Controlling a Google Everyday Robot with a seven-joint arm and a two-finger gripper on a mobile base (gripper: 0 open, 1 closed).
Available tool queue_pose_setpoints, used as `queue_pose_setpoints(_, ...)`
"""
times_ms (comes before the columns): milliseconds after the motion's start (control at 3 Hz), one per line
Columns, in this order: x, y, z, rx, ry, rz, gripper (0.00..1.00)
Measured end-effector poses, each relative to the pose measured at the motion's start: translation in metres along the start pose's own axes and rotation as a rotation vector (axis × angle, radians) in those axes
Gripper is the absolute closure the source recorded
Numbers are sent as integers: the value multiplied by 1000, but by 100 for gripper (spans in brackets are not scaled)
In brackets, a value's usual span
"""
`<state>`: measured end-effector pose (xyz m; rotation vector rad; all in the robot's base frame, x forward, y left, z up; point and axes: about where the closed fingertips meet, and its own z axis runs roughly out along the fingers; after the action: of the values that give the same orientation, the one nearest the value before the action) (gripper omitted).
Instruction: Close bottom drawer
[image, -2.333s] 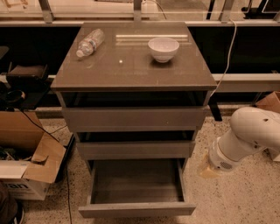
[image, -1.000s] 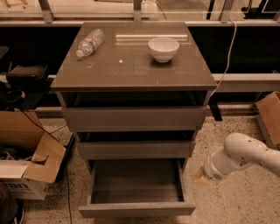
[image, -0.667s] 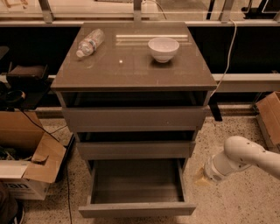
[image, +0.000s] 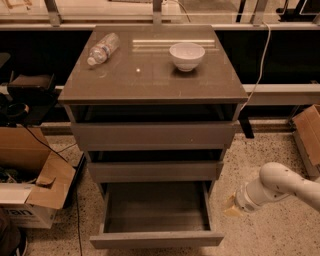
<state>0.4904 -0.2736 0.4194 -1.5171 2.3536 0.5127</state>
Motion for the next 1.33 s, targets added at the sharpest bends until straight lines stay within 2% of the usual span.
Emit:
queue_pose_setpoints(333,0,9,8,27,44,-34,100)
queue_pose_setpoints(667,12,15,35,46,113,-62,100)
queue_pose_setpoints(1000,31,17,65,33,162,-58,100)
queue_pose_setpoints(1333,50,16,90,13,181,-24,100)
